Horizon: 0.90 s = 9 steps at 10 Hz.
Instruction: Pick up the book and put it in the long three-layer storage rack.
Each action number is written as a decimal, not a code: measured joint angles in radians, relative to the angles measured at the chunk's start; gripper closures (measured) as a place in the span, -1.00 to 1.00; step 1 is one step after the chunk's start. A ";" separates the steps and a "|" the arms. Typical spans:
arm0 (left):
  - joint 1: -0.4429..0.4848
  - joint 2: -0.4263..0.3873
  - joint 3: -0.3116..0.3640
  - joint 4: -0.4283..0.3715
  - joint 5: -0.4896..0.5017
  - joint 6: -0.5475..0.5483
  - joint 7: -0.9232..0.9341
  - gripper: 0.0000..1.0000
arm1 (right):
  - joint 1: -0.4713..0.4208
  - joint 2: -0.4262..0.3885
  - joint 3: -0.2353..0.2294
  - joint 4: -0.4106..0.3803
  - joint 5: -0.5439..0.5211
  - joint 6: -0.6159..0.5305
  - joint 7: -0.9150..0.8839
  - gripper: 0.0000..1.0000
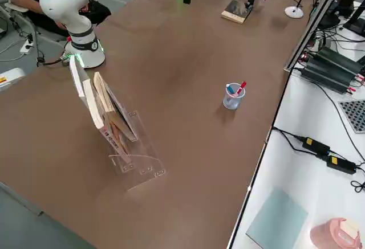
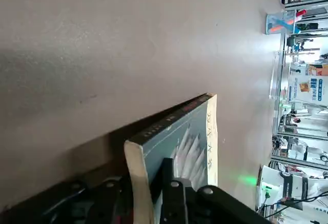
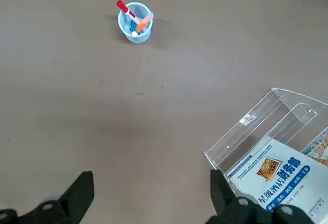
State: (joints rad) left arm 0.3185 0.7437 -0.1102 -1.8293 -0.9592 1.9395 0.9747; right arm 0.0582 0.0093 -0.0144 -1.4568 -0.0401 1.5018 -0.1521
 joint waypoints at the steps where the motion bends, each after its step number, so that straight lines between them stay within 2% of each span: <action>1: 0.000 0.000 0.000 0.000 0.000 0.000 0.000 0.89 | 0.000 0.000 0.000 0.000 0.000 0.001 0.000 -1.00; 5: 0.001 0.000 0.001 0.029 0.000 -0.054 0.000 0.90 | 0.000 0.000 0.000 0.000 0.000 0.031 0.001 -1.00; 7: 0.001 0.000 0.001 0.077 0.000 -0.119 -0.017 0.91 | 0.000 0.000 0.000 0.000 0.001 0.046 0.001 -1.00; 9: -0.002 -0.002 0.000 0.145 0.001 -0.201 -0.116 0.91 | 0.000 0.000 -0.001 0.000 0.001 0.056 0.001 -1.00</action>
State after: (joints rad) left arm 0.3167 0.7418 -0.1100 -1.6842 -0.9586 1.7388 0.8582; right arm 0.0586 0.0095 -0.0149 -1.4569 -0.0390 1.5583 -0.1506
